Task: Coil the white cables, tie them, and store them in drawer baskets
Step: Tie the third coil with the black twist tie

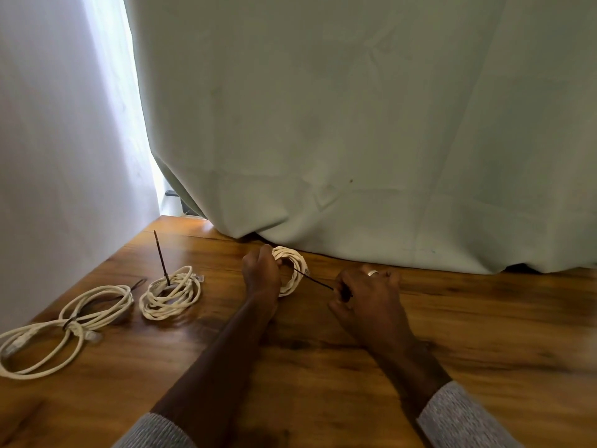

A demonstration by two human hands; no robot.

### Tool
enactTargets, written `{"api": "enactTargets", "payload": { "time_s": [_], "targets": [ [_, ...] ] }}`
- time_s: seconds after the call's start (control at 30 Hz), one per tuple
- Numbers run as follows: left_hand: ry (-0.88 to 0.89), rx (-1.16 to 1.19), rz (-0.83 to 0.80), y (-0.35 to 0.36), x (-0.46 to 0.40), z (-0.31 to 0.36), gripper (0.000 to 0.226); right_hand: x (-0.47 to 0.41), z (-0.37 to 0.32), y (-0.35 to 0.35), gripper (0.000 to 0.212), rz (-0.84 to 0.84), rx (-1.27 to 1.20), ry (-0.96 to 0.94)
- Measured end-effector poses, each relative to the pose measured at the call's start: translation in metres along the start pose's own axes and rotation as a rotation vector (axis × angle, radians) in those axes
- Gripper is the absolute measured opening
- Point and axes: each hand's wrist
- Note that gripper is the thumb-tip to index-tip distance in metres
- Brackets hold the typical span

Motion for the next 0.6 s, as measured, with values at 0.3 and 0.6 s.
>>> {"api": "enactTargets", "payload": {
  "time_s": [0.3,0.6],
  "targets": [
    [0.038,-0.071,0.014,0.012,0.019,-0.001,0.035,-0.004,-0.012,0.014,0.015,0.185,0.226,-0.124],
    [0.048,-0.152,-0.157,0.02,0.038,-0.01,0.033,-0.005,-0.024,0.015,0.04,0.35,0.306,-0.243]
  ]
}}
Point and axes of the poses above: each hand's wrist, its own x-axis away from the middle knuckle, its own y-axis out of the palm, z = x × y, and after that the axes turned 3 degrees about x, right-handed
